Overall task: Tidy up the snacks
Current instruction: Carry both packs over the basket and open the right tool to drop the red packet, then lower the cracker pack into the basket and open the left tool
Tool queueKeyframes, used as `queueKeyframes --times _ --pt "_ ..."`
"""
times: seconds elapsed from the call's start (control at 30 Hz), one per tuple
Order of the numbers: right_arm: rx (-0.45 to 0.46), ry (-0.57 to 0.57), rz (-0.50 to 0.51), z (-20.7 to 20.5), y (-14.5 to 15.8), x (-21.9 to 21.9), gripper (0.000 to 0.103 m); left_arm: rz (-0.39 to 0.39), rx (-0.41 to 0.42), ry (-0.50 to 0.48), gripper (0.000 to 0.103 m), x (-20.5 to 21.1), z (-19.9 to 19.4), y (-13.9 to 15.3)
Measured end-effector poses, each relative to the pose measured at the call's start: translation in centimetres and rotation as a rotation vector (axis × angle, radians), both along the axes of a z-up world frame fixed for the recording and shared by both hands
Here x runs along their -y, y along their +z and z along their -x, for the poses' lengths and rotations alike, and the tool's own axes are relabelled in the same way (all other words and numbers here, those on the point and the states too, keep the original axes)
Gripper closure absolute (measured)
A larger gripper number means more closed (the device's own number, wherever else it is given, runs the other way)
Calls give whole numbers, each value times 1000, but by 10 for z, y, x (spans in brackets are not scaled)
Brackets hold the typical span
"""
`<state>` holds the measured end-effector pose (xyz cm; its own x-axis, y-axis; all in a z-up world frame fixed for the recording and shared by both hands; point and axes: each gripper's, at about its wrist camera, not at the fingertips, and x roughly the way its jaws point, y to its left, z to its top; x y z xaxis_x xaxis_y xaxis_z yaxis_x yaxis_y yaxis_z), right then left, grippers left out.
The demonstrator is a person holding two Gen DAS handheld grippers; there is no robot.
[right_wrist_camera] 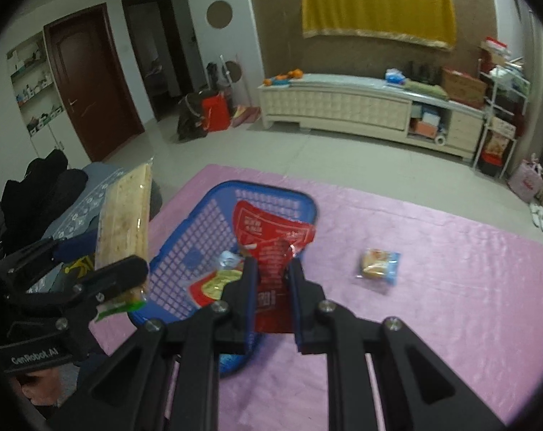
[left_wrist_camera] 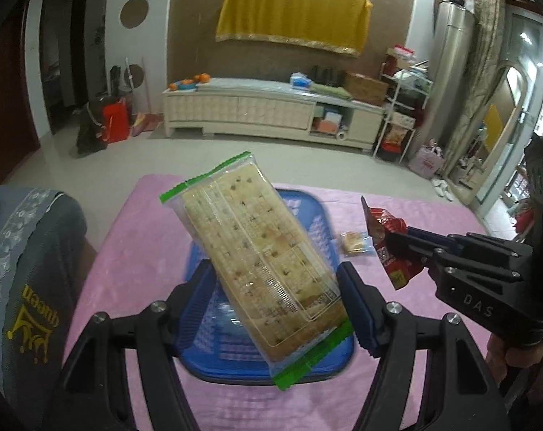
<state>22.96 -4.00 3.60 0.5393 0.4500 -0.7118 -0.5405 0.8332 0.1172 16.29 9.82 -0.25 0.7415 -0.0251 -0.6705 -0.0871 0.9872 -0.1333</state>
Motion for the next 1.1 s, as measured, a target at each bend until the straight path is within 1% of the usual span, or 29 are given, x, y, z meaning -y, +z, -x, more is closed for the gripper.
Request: queueKeyframes --times 0.13,0.3,0.47,0.53,0.57,0.6,0.63,0.7,0.77,0.8,0.87,0.97,1.1 --pt "-22 32 37 -8 -17 -29 83 15 -32 26 36 -21 -12 -15" --pt "-49 42 121 -21 -43 -64 82 17 -53 22 36 -30 -21 -30" --pt "-61 24 215 -31 -67 -76 81 54 -78 32 36 -33 -26 -38" --pt "-71 -2 228 -38 -74 -76 80 59 -82 26 36 -31 -25 -39" --pt "-84 -15 218 -42 -77 -74 74 56 -82 20 36 -30 -24 -40" --pt "-89 -22 214 -44 -79 -73 65 52 -82 16 36 -30 -23 -40" --pt "-92 -31 212 -45 -79 -72 59 50 -82 14 36 -30 -22 -40" --pt "-82 -37 195 -43 -77 -71 26 47 -85 19 36 -36 -25 -40" --pt "-43 -58 193 -39 -72 -71 17 63 -91 31 36 -43 -29 -40" --pt "-29 -67 201 -37 -70 -71 17 79 -94 38 36 -45 -29 -39" --pt "-18 -77 211 -35 -66 -69 17 85 -96 39 36 -42 -29 -39" --pt "-37 -72 186 -32 -59 -61 17 68 -96 27 36 -34 -29 -36" --pt "-47 -84 193 -31 -56 -49 17 46 -93 2 36 -24 -30 -37"
